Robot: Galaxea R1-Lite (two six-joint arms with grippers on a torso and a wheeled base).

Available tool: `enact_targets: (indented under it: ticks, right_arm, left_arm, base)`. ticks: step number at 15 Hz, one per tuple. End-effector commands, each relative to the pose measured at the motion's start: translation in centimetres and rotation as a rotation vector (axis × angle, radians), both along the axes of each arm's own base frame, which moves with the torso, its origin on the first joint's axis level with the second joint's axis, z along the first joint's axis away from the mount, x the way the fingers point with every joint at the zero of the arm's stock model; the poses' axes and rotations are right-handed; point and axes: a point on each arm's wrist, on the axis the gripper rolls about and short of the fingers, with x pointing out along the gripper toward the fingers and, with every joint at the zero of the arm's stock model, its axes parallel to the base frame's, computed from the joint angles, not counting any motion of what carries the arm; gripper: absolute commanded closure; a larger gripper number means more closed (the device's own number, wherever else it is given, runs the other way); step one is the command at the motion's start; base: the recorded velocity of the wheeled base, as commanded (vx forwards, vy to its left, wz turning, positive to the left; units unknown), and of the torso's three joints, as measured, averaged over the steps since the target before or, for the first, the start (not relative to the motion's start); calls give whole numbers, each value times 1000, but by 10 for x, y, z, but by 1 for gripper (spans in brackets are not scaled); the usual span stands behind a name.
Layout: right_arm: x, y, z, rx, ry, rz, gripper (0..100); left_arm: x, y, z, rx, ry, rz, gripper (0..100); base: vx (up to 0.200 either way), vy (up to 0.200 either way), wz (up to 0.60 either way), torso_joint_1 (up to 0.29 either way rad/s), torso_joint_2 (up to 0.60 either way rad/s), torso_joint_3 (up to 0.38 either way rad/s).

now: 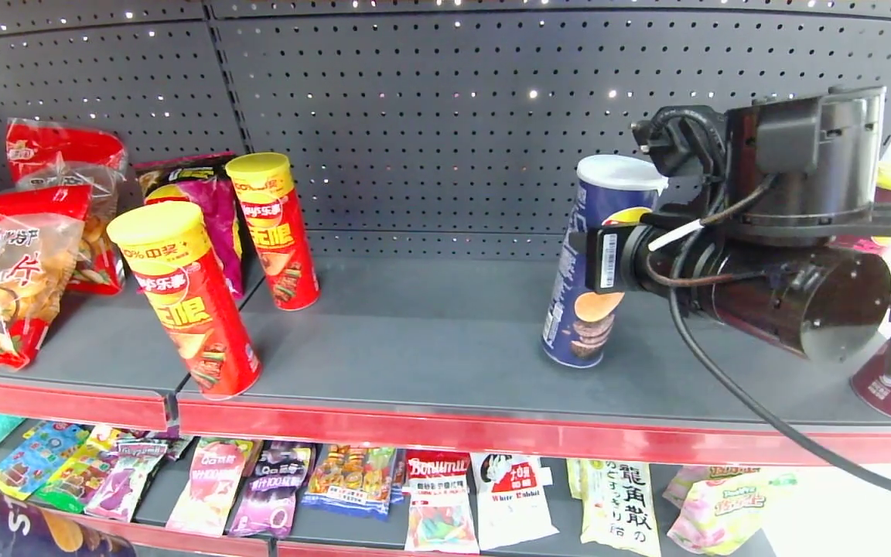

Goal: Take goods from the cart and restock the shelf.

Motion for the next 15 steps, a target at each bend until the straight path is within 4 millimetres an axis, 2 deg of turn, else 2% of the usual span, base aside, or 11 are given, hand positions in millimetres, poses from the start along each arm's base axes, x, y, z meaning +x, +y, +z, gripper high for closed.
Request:
enact_targets:
  ticks: [1,6,10,15]
  right_arm:
    - [-17,-2,-6,-3,-3,25,100]
    - [-17,-1,-14,-29,-5,-22,100]
    - [-22,14,-20,-52,-7,-38,100]
    - [-27,22,-25,-80,-11,-61,100]
  left_arm:
    - [0,0,0,1,2,0,100]
    - [0,0,-1,1,4,0,100]
    - [1,0,-3,1,11,0,100]
    - [1,0,-5,2,13,0,100]
  base:
    - [0,0,0,0,0,0]
    - [0,0,0,0,0,0]
    - [0,0,0,0,0,0]
    - [0,0,0,0,0,0]
